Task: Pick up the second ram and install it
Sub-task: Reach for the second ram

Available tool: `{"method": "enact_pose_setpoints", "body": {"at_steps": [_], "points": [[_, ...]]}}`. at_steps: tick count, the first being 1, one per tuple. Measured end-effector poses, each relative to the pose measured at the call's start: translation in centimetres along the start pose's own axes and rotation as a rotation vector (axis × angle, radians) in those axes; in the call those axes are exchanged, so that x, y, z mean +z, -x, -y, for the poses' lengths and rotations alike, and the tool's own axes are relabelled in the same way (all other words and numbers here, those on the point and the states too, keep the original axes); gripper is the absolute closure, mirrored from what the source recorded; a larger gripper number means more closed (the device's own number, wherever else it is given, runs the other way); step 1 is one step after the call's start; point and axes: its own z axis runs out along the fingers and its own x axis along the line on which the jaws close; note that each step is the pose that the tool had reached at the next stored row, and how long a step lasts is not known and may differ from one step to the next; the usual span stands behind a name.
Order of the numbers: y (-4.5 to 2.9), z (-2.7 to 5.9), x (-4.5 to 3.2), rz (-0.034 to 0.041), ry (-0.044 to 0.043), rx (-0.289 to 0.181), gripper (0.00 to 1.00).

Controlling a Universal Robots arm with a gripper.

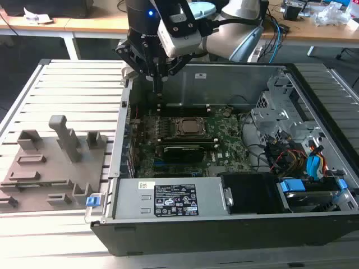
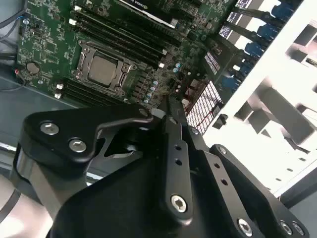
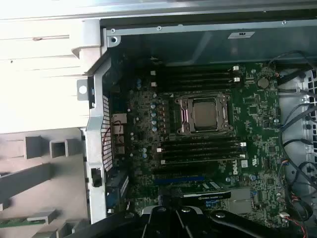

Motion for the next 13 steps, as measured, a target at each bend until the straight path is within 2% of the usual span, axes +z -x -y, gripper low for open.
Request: {"method": "enact_pose_setpoints", "body": {"at_steps": [2, 5, 7, 10, 13], "points": [[-0.06, 0.00, 0.00, 0.0001, 0.0001, 0.000, 0.89], [-1.18, 0.09, -0.03, 0.0000, 0.0000, 0.000, 0.89], [-2.23, 0.17, -0.06, 0.0001, 0.0001, 0.000, 0.89], [-2.82, 0.21, -0.07, 0.0000, 0.0000, 0.000, 0.89], [-3.74, 0.28, -0.10, 0.0000, 0.0000, 0.000, 0.89]]}}
